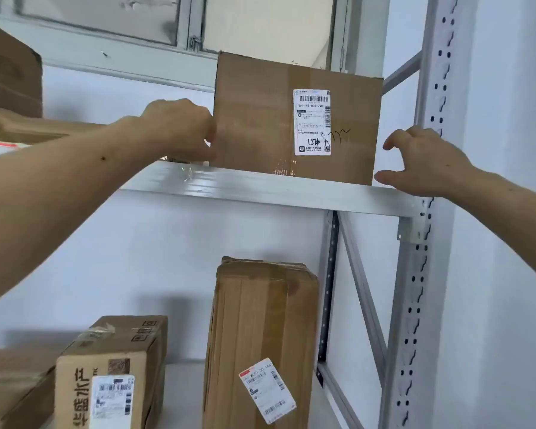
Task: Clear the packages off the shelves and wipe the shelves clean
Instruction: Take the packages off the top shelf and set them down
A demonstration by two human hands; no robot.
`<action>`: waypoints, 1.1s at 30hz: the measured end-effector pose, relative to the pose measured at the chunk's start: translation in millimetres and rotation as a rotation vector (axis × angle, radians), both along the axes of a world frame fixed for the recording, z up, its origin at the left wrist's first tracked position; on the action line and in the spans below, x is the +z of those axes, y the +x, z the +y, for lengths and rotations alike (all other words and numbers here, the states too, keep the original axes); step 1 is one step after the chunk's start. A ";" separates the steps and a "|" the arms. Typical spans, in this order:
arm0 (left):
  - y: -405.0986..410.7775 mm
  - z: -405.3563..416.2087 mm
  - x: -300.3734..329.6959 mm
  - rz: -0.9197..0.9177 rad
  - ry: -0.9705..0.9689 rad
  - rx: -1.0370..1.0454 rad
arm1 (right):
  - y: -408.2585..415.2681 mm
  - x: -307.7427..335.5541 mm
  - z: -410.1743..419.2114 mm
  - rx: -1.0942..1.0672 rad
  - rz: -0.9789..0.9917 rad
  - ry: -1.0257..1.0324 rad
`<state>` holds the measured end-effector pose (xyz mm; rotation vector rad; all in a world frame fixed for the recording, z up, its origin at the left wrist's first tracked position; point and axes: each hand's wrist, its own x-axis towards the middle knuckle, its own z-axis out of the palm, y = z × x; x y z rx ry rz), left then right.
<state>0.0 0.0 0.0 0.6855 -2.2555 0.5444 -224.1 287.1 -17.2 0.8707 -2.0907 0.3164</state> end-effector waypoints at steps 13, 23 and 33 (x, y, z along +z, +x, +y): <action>-34.9 -39.4 5.5 0.014 0.127 0.121 | -64.3 24.0 -34.5 0.046 -0.101 -0.040; -52.0 -62.5 13.3 -0.056 0.342 0.060 | -84.9 45.7 -67.8 0.276 -0.464 -0.299; -71.6 -63.6 18.2 -0.051 0.572 -0.098 | -90.7 55.3 -88.4 0.499 -0.653 -0.527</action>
